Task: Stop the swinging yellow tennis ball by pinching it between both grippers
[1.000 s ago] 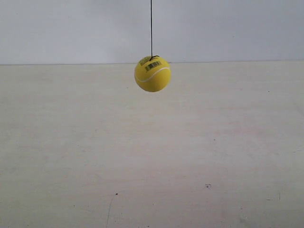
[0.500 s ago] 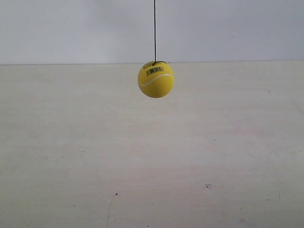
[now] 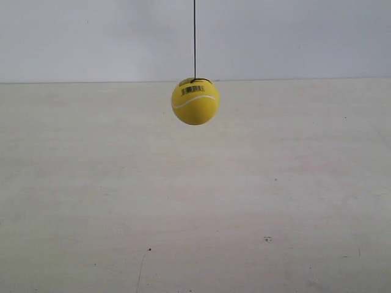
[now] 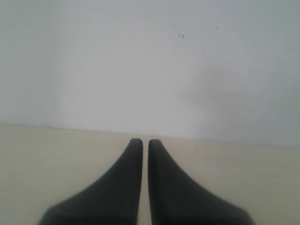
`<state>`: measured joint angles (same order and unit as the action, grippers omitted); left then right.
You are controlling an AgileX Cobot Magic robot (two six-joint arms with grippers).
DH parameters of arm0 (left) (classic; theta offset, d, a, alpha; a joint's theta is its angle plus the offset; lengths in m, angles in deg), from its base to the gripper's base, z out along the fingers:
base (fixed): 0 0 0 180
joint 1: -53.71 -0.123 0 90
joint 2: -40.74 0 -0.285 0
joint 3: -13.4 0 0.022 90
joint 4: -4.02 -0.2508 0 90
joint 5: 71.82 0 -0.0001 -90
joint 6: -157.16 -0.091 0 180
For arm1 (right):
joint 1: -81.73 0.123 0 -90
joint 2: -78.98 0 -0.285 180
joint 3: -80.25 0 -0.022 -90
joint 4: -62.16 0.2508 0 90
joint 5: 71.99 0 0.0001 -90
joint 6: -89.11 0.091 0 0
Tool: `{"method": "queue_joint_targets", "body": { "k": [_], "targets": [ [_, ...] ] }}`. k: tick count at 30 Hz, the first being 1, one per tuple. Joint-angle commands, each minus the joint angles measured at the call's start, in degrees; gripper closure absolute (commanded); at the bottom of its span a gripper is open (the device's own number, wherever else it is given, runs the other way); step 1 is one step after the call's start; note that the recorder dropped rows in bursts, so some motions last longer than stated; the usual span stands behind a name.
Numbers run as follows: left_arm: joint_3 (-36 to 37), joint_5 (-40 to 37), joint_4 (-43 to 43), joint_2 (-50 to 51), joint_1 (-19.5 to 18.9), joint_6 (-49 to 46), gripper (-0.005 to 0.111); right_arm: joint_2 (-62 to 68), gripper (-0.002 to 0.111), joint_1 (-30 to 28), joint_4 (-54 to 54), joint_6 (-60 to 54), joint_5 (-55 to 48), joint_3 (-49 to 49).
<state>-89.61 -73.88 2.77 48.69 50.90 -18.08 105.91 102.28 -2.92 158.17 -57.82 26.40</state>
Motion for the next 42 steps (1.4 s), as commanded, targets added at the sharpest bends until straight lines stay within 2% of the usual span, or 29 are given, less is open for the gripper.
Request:
{"method": "queue_joint_targets", "body": {
  "k": [1,5,33,42],
  "targets": [
    [0.22,-6.50,-0.18,-0.17,-0.13,-6.20,0.102,-0.45,0.108,0.00,0.21,-0.18,0.18,-0.09],
    [0.22,-14.74,-0.18,-0.17,-0.13,-6.75,0.102,-0.45,0.108,0.00,0.21,0.09,0.18,-0.09],
    [0.22,-14.74,-0.18,-0.17,-0.13,-6.75,0.102,-0.45,0.108,0.00,0.21,-0.02,0.18,-0.09],
    [0.22,-14.74,-0.18,-0.17,-0.13,-6.75,0.102,-2.36,0.108,0.00,0.58,-0.70,-4.38,-0.34]
  ]
}}
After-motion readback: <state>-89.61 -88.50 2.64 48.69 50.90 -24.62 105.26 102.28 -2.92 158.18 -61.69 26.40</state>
